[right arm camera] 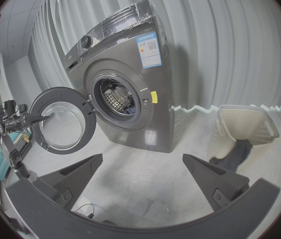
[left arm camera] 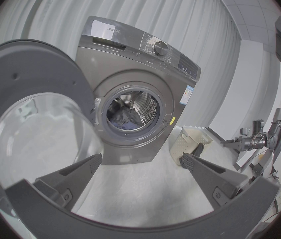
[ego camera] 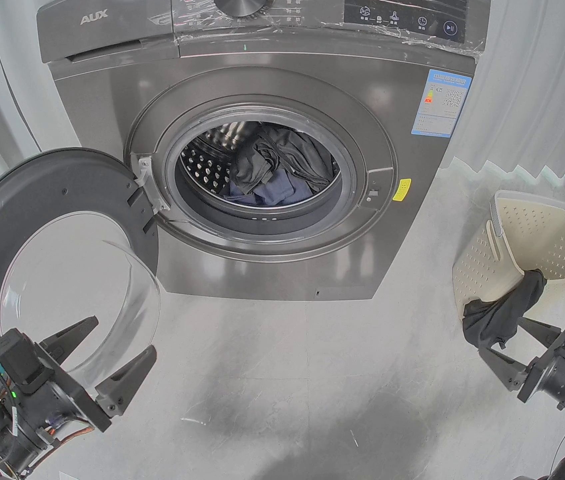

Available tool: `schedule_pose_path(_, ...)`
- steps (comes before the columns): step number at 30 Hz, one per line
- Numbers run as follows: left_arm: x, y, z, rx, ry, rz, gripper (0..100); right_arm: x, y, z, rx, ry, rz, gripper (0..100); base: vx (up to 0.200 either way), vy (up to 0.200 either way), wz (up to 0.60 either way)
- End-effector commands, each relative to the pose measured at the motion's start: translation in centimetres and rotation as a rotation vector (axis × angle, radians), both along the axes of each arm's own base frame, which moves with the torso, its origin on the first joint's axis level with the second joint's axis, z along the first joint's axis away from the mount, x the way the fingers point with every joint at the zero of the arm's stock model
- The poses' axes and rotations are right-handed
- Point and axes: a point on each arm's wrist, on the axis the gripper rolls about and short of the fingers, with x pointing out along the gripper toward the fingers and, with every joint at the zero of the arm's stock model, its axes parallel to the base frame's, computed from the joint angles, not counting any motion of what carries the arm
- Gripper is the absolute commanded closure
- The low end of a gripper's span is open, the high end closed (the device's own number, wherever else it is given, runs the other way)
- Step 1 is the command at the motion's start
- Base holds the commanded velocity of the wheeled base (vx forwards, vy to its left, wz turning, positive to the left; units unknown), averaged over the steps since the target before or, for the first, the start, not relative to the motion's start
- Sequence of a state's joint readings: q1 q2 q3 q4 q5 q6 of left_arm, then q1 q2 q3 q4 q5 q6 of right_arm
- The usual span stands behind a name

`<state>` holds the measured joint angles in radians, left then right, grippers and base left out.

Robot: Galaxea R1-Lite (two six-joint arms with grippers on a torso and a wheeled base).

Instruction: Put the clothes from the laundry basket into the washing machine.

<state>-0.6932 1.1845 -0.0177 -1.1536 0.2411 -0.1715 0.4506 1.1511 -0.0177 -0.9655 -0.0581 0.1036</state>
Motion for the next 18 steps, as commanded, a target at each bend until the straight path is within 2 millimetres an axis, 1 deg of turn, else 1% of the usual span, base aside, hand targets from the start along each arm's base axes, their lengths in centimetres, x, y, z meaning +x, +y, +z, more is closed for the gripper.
schedule_pose_path(1, -2.8, 3.2, 0.5, -0.033, -0.050, 0.081, 0, -3.2, -2.6, 1.0, 0.044, -0.112, -0.110, 0, 0.000, 0.000, 0.00)
schedule_pose_path(4, -4.1, 4.4, 0.3, -0.039, -0.059, 0.112, 0, -4.6, -3.3, 1.1, 0.053, -0.156, -0.138, 0, 0.000, 0.000, 0.00)
schedule_pose_path(7, -4.9, 5.1, 0.0, -0.025, -0.065, 0.140, 0, -5.7, -3.8, 0.8, 0.056, -0.161, -0.163, 0, 0.000, 0.000, 0.00)
schedule_pose_path(9, -5.6, 5.9, -0.4, -0.012, -0.070, 0.200, 0, -7.0, -4.3, 0.3, 0.054, -0.167, -0.195, 0, 0.000, -0.200, 0.00)
schedule_pose_path(11, -6.0, 6.2, -0.6, -0.009, -0.071, 0.227, 0, -7.6, -4.5, 0.0, 0.055, -0.172, -0.201, 0, 0.000, -0.200, 0.00)
schedule_pose_path(12, -6.6, 6.7, -0.8, -0.002, -0.079, 0.263, 0, -8.5, -4.7, -0.4, 0.057, -0.185, -0.212, 0, 0.000, -0.200, 0.00)
schedule_pose_path(14, -7.2, 7.0, -1.1, 0.009, -0.091, 0.276, 0, -9.1, -4.9, -0.6, 0.059, -0.199, -0.221, 0, 0.000, -0.200, 0.00)
schedule_pose_path(18, -9.2, 7.7, -2.3, 0.044, -0.121, 0.279, 0, -10.4, -5.1, -1.6, 0.056, -0.203, -0.251, 0, 0.000, -0.200, 0.00)
